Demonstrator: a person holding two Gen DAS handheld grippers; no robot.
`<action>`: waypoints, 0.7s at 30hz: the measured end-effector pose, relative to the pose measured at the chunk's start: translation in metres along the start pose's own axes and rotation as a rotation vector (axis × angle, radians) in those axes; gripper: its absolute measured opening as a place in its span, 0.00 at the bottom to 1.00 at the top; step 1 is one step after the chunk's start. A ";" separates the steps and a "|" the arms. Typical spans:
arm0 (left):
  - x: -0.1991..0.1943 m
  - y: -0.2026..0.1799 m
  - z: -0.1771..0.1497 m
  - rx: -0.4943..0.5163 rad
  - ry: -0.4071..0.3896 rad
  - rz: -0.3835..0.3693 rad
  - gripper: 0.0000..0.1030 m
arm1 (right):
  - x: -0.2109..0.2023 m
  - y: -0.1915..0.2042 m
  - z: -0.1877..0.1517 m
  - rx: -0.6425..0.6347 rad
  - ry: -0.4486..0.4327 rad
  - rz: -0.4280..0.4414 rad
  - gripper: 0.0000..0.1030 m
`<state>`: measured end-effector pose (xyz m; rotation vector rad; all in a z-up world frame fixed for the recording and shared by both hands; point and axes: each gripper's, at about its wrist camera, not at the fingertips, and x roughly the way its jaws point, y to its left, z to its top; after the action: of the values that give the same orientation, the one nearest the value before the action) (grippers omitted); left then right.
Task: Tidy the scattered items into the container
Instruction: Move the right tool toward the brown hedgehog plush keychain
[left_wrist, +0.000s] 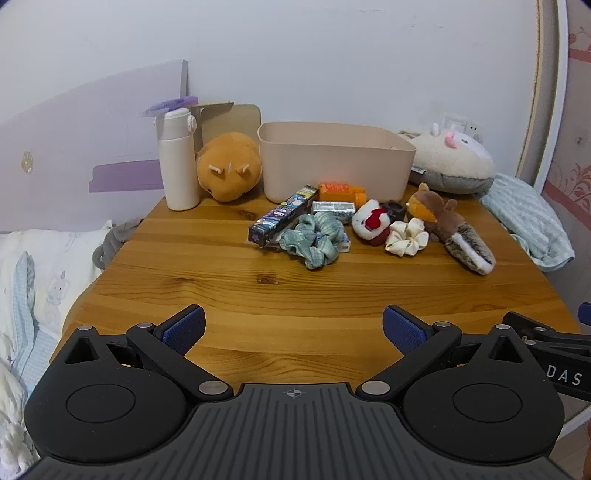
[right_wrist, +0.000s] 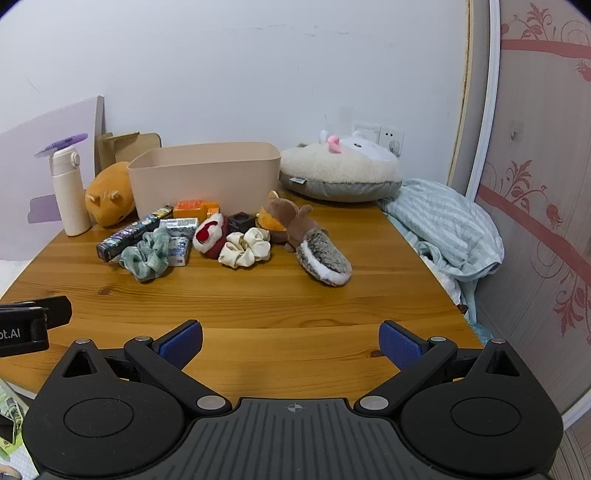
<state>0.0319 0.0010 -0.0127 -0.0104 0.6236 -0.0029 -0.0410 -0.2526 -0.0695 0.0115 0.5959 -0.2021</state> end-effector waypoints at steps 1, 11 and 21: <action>0.003 0.000 0.001 0.000 0.001 0.004 1.00 | 0.003 0.000 0.001 0.001 0.004 -0.002 1.00; 0.034 -0.001 0.016 0.017 0.033 0.000 1.00 | 0.031 -0.001 0.014 0.016 0.037 -0.013 1.00; 0.065 -0.005 0.030 0.038 0.060 0.000 1.00 | 0.062 -0.002 0.026 0.014 0.077 -0.028 1.00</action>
<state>0.1022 -0.0036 -0.0266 0.0265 0.6837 -0.0147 0.0229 -0.2676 -0.0825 0.0248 0.6719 -0.2340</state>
